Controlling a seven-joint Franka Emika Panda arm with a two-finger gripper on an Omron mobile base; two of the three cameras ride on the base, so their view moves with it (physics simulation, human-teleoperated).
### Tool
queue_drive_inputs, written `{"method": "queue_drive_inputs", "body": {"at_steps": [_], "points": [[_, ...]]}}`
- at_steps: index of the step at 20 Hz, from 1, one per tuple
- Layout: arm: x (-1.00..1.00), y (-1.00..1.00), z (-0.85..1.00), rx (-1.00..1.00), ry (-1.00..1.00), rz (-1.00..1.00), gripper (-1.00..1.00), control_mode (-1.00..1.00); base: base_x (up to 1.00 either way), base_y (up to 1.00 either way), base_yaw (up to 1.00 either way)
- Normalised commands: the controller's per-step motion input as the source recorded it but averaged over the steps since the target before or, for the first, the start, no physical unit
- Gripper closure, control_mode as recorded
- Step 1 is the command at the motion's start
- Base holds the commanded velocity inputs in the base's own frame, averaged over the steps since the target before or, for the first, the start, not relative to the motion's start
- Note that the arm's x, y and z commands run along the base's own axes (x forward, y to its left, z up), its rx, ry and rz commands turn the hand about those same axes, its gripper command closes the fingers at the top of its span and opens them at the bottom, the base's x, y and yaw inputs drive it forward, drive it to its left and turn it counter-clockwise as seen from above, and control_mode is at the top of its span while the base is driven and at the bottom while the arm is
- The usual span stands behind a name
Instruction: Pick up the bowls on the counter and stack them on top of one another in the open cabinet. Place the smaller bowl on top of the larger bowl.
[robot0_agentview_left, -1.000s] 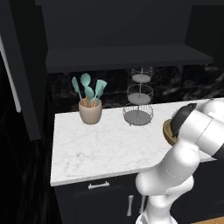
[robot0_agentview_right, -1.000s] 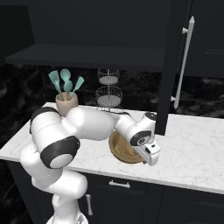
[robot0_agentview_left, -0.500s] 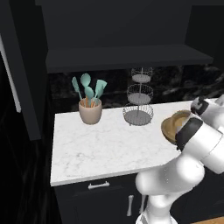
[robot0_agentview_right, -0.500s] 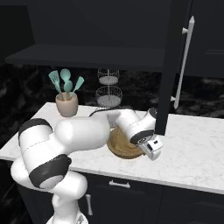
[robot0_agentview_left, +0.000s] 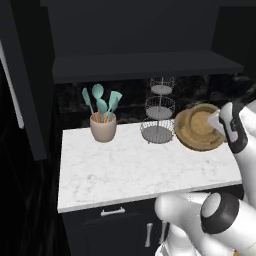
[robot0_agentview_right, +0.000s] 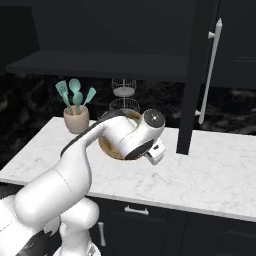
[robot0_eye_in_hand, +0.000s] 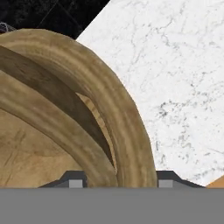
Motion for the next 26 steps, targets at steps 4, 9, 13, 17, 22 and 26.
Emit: {"method": "queue_drive_inputs", "body": {"at_steps": [4, 9, 13, 17, 22, 26], "points": [[-0.08, 0.90, 1.00, 0.06, -0.21, 0.00, 1.00, -1.00, 0.00, 0.00, 0.00], [-0.38, 0.28, 1.00, 0.06, -0.19, 0.00, 1.00, -1.00, 0.00, 0.00, 0.00], [-0.22, 0.15, 1.00, 0.08, -0.13, 0.00, 1.00, -1.00, 0.00, 0.00, 0.00], [0.17, 0.16, 1.00, 0.09, -0.07, 0.00, 1.00, -1.00, 0.00, 0.00, 0.00], [0.79, 0.10, 1.00, 0.03, 0.00, -0.04, 1.00, -1.00, 0.00, 0.00, 0.00], [1.00, 0.16, 0.98, 0.00, 0.00, -0.15, 1.00, -1.00, 0.00, 0.00, 0.00]]}}
